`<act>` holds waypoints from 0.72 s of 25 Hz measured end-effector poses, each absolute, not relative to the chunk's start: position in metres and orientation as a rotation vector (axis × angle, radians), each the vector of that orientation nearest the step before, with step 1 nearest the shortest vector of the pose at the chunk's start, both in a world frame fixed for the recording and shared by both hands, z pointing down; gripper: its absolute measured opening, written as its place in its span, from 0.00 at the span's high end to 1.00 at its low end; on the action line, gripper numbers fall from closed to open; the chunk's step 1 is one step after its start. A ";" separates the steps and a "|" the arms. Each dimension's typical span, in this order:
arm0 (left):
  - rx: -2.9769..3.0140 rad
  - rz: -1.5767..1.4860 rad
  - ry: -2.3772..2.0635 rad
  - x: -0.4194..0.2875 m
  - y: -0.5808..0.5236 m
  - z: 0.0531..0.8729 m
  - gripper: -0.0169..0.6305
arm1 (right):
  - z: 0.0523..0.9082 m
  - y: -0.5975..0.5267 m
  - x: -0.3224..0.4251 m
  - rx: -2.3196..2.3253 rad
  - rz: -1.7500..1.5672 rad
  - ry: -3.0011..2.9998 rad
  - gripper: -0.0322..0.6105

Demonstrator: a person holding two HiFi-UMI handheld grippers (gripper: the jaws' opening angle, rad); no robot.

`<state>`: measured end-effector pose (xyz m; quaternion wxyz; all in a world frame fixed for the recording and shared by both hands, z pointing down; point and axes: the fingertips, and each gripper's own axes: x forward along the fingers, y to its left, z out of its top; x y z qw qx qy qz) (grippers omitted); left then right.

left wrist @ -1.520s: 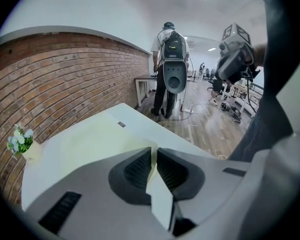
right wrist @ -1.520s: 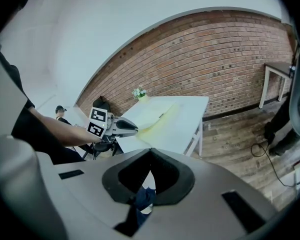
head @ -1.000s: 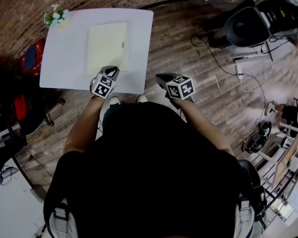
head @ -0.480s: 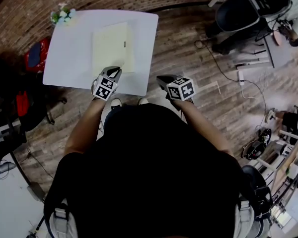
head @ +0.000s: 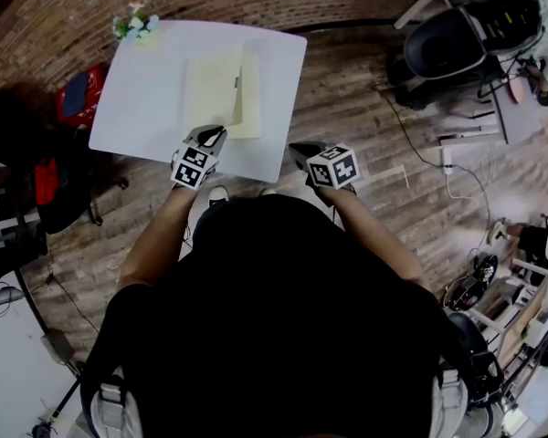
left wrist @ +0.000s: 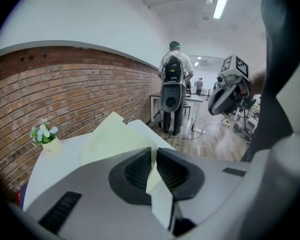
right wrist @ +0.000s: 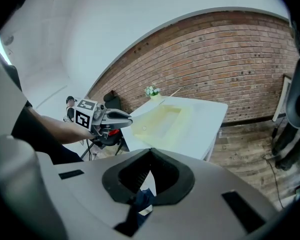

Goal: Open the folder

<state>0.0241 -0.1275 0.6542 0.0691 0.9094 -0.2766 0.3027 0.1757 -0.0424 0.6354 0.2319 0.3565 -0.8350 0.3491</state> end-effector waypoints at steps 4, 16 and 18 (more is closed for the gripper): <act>2.726 0.870 -0.861 0.012 -0.131 0.642 0.92 | 0.631 -0.049 0.162 0.958 0.949 -2.303 0.91; 2.702 0.801 -0.933 -0.027 -0.135 0.625 0.93 | 0.625 -0.067 0.124 0.896 0.919 -2.323 0.91; 2.700 0.784 -0.944 -0.033 -0.137 0.623 0.93 | 0.625 -0.070 0.116 0.889 0.913 -2.324 0.91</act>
